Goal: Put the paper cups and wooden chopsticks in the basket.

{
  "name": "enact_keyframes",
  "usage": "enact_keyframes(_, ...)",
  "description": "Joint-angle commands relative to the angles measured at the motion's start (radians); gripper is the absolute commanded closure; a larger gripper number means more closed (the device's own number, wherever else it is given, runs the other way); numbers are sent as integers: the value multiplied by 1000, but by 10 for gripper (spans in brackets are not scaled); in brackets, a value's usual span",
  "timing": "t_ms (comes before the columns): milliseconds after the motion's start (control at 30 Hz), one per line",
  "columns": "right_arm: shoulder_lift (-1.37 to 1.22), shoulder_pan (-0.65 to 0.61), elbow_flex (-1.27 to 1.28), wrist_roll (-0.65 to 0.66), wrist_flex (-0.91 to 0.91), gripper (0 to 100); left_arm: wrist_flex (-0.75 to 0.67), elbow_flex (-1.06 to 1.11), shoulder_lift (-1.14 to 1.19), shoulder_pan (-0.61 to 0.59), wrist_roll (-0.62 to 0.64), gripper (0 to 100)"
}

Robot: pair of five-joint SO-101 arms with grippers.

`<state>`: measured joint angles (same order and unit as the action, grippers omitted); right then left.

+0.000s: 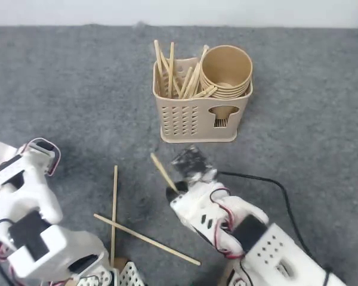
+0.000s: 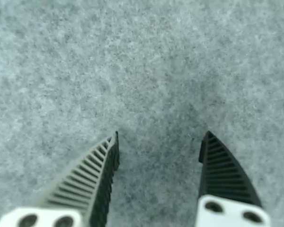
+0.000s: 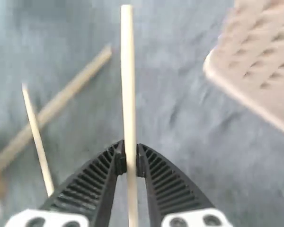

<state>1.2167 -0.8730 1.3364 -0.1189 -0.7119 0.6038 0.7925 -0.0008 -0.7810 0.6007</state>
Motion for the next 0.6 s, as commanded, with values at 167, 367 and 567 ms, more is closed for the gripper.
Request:
enact_keyframes(167,414,24,92,28,124,991,6,-38,-11,5,9,736)
enact_keyframes(367,607,133,127,34,394,991,6,-36,-11,20,9,736)
enact_keyframes(567,504,289,78,34,783,991,6,-36,-11,20,9,736)
